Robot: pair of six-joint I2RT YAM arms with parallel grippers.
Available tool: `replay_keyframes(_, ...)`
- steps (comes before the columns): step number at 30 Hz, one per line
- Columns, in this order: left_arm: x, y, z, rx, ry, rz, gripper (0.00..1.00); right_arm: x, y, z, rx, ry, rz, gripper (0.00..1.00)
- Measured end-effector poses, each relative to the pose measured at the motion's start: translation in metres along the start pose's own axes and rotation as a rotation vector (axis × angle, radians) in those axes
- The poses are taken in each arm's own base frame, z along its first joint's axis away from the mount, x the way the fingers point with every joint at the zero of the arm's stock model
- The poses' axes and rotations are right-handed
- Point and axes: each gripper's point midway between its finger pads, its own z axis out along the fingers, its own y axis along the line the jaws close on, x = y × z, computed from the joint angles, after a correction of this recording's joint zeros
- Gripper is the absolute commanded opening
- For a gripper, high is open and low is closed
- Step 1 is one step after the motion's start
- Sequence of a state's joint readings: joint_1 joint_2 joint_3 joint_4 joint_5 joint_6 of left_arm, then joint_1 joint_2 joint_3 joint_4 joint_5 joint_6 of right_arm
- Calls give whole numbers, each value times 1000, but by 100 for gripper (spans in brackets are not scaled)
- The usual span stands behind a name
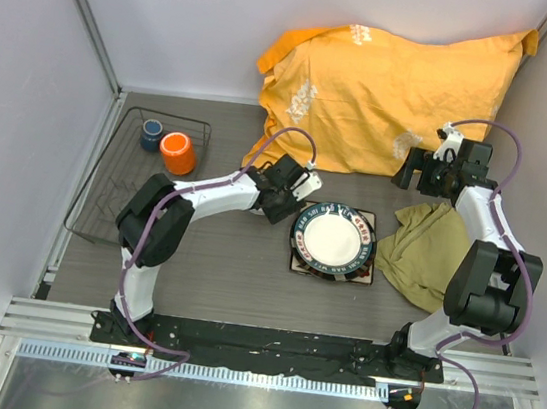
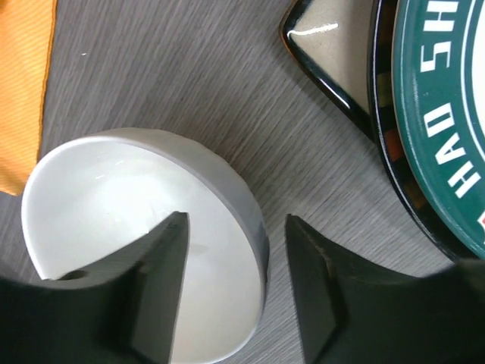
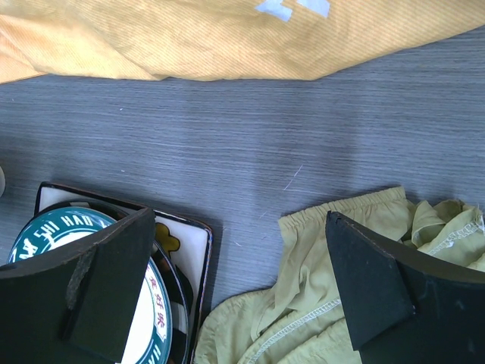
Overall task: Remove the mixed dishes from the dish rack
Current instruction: Place the bowl at the center of the board.
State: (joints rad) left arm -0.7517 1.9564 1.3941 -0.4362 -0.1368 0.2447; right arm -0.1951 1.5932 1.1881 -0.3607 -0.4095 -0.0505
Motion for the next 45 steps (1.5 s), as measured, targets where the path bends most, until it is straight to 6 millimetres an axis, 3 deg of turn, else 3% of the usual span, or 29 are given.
replay_keyframes(7, -10, 10, -15, -37, -34, -4, 80, 2, -1, 3, 0, 8, 3, 100)
replay_keyframes(9, -17, 15, -25, -53, -61, -9, 82, 2, -1, 3, 0, 8, 4, 100)
replay_keyframes(13, -34, 27, -55, -92, -133, -25, 100, 2, -1, 3, 1, 9, 3, 100)
replay_keyframes(19, -59, 55, -105, -159, -266, -72, 100, 3, -2, 3, 1, 11, 4, 100)
replay_keyframes(22, -59, 82, -125, -197, -309, -128, 100, 3, -2, 3, 3, 11, 4, 100)
replay_keyframes(25, -46, 120, -141, -246, -327, -217, 100, 3, -2, 3, 4, 11, 4, 100)
replay_keyframes(31, 1, 190, -169, -361, -326, -384, 100, 3, -2, 3, 3, 12, 5, 99)
replay_keyframes(40, 72, 260, -192, -445, -303, -589, 100, 3, -2, 3, 3, 12, 5, 100)
replay_keyframes(45, 103, 296, -188, -487, -263, -669, 99, 3, -2, 3, 3, 13, 5, 100)
